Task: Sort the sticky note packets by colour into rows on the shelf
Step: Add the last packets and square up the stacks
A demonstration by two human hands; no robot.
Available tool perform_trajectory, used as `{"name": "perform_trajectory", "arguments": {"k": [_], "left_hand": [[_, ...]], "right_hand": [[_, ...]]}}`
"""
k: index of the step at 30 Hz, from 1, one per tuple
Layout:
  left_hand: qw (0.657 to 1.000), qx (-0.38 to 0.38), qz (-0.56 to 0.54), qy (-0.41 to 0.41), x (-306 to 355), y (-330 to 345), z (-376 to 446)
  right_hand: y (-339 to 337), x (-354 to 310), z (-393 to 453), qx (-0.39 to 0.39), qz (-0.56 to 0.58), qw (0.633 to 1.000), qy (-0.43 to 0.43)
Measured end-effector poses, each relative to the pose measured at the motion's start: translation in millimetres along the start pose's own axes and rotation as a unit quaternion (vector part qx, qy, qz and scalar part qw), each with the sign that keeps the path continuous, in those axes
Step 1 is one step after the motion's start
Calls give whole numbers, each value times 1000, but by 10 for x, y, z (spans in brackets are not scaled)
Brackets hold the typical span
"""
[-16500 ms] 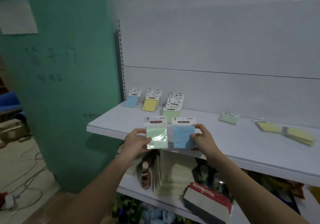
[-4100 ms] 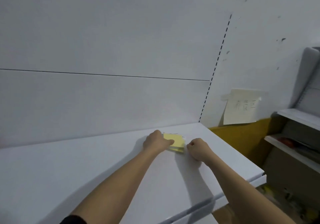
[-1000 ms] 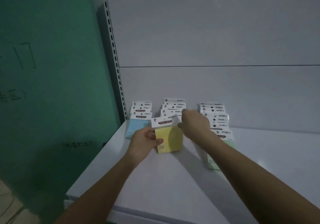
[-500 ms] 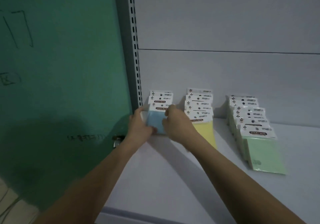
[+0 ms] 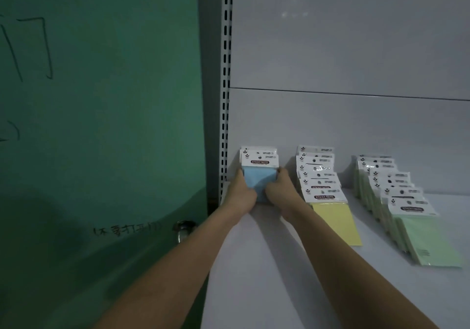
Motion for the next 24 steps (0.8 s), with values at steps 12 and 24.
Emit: {"name": "perform_trajectory", "arguments": {"k": [12,24], "left_hand": [[996,69,33,48,-95,26,56],[992,89,70,57,-67,61,49]], "right_hand": [[67,264,80,-23,-16,990,-138],[83,281,117,-17,-13,991,-135]]}}
Point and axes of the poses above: each hand's wrist, its own z-axis towards the middle knuckle, its own y-axis out of the palm, x = y × z, the point moved 1 cm from there along z, towards the middle knuckle, and after that the axes turned 3 degrees about -y, right-handed, at the moved point
